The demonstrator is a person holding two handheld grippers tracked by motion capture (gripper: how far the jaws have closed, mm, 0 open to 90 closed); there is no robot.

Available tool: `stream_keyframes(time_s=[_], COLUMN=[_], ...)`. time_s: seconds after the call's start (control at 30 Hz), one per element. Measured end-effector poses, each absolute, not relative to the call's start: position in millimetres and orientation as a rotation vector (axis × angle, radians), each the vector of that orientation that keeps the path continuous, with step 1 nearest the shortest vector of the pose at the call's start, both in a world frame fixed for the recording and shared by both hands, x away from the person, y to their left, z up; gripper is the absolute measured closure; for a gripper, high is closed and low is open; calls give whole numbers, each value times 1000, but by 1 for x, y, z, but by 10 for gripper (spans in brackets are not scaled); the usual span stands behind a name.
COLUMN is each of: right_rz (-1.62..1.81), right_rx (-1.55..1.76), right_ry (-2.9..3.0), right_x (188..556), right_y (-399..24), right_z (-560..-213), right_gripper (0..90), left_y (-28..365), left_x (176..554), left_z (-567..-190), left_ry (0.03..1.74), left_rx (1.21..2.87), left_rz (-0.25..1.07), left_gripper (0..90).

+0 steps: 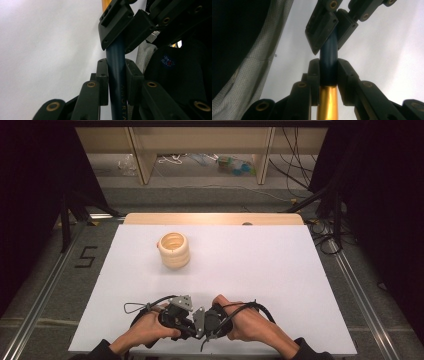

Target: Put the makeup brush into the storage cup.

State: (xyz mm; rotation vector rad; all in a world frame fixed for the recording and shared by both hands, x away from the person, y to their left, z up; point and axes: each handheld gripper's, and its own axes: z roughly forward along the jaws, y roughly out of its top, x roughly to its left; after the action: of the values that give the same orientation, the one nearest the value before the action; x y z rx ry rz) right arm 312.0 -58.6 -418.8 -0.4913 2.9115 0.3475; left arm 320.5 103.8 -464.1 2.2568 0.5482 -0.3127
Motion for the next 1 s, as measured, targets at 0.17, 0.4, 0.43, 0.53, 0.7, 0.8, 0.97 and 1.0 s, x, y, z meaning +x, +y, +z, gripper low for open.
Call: stream_keyframes(time_s=[0.17, 0.4, 0.43, 0.53, 0.7, 0.8, 0.97, 1.0], right_rz=[332, 345, 351, 373, 454, 463, 544, 587], right_rx=[-473, -455, -444, -447, -392, -314, -216, -238], right_ry=[2903, 2902, 2908, 2907, 2899, 2900, 2871, 2859], right_x=[312, 313, 314, 315, 319, 320, 325, 328], right_y=[-60, -61, -61, -61, -67, -75, -88, -91], right_z=[-417, -416, -416, -417, -408, -399, -387, -385], right_gripper=[738, 728, 717, 682, 592, 557, 508, 502], left_y=[104, 104, 104, 104, 106, 108, 113, 114], left_x=[320, 320, 320, 320, 323, 325, 328, 328], left_z=[-463, -463, -463, -463, -463, -462, -460, -459], left_ry=[547, 548, 555, 554, 518, 529, 546, 570], left_rx=[2254, 2246, 2239, 2243, 2249, 2247, 2230, 2218], left_rz=[-311, -297, -295, -294, -273, -254, -240, -236], left_gripper=[762, 762, 762, 762, 762, 762, 762, 762])
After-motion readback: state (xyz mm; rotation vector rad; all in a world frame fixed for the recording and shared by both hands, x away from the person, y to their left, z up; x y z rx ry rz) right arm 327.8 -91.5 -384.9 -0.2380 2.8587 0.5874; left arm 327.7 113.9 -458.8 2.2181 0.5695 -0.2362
